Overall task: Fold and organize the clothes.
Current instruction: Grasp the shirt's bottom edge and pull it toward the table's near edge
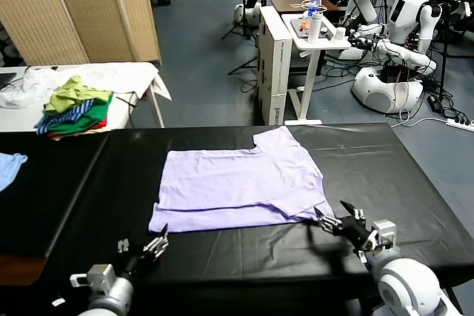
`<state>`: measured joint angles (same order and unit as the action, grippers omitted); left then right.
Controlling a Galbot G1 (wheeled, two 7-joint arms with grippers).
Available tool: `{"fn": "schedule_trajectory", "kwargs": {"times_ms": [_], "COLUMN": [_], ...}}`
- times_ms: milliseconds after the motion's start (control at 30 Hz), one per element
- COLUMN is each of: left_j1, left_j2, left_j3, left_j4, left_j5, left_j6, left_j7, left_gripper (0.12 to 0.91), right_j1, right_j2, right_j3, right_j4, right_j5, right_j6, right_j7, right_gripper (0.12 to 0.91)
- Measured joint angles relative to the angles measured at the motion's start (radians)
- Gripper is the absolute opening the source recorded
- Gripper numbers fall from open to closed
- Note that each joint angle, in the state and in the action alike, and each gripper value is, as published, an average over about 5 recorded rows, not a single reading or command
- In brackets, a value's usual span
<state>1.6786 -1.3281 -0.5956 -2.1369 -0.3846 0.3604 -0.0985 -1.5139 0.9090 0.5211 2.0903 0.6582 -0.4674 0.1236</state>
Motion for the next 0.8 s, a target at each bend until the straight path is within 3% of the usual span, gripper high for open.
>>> {"fn": "schedule_trajectory", "kwargs": {"times_ms": [167, 267, 367, 433, 633, 800], "left_j1": [-0.001, -0.003, -0.002, 0.002, 0.038, 0.098], "left_j2": [-0.001, -0.002, -0.001, -0.001, 0.005, 0.025], "left_j3": [-0.001, -0.001, -0.001, -0.001, -0.002, -0.018], "left_j4": [0.007, 0.009, 0.009, 0.007, -0.022, -0.056], "left_j5": [0.000, 0.000, 0.000, 0.000, 0.019, 0.040], "left_j6": [-0.001, -0.001, -0.001, 0.000, 0.006, 0.018], "left_j7": [-0.001, -0.001, 0.000, 0.000, -0.007, -0.019], "left_gripper": [0.706, 0.658, 0.589, 0.502, 0.178, 0.144], "right_j1": [-0.015, -0.022, -0.034, -0.045, -0.105, -0.172], "right_j2": [0.005, 0.006, 0.003, -0.002, -0.025, -0.048], "right_j3": [0.002, 0.006, 0.014, 0.022, 0.060, 0.100], "right_j4": [-0.007, -0.003, 0.009, 0.022, 0.089, 0.161], "right_j5": [0.000, 0.001, 0.007, 0.013, 0.045, 0.067], "right_j6": [0.002, 0.005, 0.005, 0.000, -0.059, -0.115], "right_j7": [-0.003, -0.003, 0.000, 0.007, 0.039, 0.060], "right_gripper": [0.264, 0.174, 0.144, 0.140, 0.140, 0.140]}}
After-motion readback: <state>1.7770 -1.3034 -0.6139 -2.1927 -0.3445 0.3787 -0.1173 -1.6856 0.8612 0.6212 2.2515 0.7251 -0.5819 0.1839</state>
